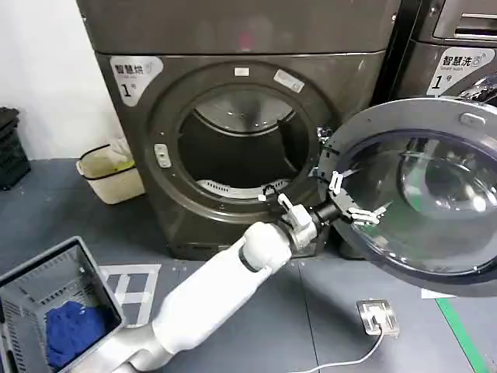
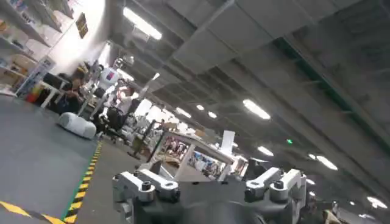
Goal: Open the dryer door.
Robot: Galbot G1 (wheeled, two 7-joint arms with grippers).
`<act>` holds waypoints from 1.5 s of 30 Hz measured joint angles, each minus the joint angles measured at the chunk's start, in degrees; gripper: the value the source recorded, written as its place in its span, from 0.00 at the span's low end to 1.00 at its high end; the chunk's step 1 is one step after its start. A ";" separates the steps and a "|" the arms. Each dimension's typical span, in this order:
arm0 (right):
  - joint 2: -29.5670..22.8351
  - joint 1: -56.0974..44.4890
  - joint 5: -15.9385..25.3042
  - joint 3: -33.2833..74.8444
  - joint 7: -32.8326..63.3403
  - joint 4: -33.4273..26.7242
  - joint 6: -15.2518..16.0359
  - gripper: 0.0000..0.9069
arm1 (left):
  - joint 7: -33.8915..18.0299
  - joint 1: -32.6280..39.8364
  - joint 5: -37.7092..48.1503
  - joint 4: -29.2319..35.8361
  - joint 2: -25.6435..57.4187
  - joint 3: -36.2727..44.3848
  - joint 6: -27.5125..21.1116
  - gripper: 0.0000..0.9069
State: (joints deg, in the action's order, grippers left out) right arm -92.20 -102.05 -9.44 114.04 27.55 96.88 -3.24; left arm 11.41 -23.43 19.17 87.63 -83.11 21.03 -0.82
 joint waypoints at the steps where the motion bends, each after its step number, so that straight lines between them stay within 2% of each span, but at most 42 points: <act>1: 0.00 -0.02 0.00 -0.04 -0.03 0.01 -0.02 1.00 | 0.00 0.01 0.00 0.00 -0.05 0.00 -0.01 1.00; 9: 0.00 -0.09 -0.03 -0.12 -0.36 0.07 0.04 1.00 | 0.14 -0.16 0.12 0.62 0.13 -0.13 -0.05 1.00; 15: 0.00 0.21 -0.03 -0.47 -0.94 0.75 0.47 1.00 | 0.37 -1.66 0.99 3.79 2.04 -0.58 -2.92 1.00; 23: 0.00 0.62 -0.17 -1.79 -1.21 1.29 0.61 1.00 | 0.34 -6.27 4.38 14.48 8.91 -3.98 -7.29 1.00; 33: 0.77 0.40 -0.34 -3.34 -1.50 2.12 0.40 1.00 | -0.92 -14.21 7.19 28.76 21.04 -13.00 -7.95 1.00; 45: 1.77 0.50 -0.34 -5.78 -1.86 2.90 0.50 1.00 | -2.33 -27.35 8.46 38.47 29.85 -27.25 -9.16 1.00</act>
State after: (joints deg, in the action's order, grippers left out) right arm -90.43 -101.55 -9.78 108.26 25.69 99.78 -2.74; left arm 9.08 -50.78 27.62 126.10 -53.26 -6.22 -9.97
